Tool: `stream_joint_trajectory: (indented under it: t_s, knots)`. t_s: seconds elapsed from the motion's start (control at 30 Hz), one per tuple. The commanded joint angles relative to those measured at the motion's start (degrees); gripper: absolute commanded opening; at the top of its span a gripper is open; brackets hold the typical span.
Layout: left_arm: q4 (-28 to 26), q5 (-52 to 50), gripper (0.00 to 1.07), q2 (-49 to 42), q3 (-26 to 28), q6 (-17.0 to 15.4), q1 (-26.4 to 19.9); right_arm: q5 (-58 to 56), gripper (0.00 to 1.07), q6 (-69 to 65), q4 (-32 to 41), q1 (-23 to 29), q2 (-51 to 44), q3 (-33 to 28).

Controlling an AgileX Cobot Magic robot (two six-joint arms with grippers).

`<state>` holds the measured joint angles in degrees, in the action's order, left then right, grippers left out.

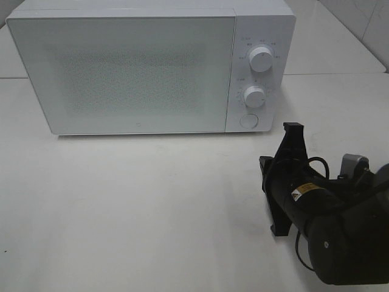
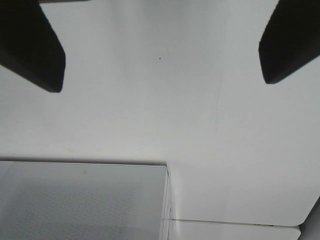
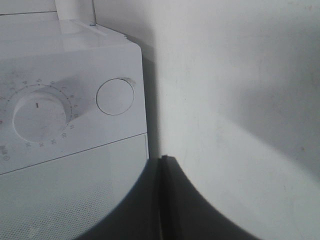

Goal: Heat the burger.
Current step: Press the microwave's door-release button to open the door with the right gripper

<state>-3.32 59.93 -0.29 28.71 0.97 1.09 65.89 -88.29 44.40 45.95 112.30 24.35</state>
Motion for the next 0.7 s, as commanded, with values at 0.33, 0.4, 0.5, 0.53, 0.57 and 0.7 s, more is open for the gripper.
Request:
stream_joint_trajectory:
  t_s: [0.33,0.4,0.5,0.53,0.57,0.7]
  knots:
    - [-0.11,-0.52,0.98,-1.43,-0.23,0.23,0.11,-4.07,0.0,0.06,-7.1,-6.7,2.58,6.3]
    - [-0.11,-0.52,0.98,-1.43,-0.23,0.23,0.11,-5.39,0.0,0.23,-7.91,-7.45,2.58,6.99]
    - [-0.11,-0.52,0.98,-1.43,-0.23,0.23,0.11,-7.79,0.0,1.83,-8.31,-9.8,2.92,9.57]
    - [-0.11,-0.52,0.98,-1.43,-0.23,0.23,0.11,-7.79,0.0,2.06,-8.54,-10.31,3.15,10.14]
    - [-0.11,-0.52,0.98,-1.43,-0.23,0.23,0.11,-7.79,0.0,2.06,-8.54,-10.31,3.15,10.14]
    - [-0.11,-0.52,0.98,-1.43,-0.23,0.23,0.11,-8.31,0.0,2.06,-12.09,-12.55,5.27,13.75]
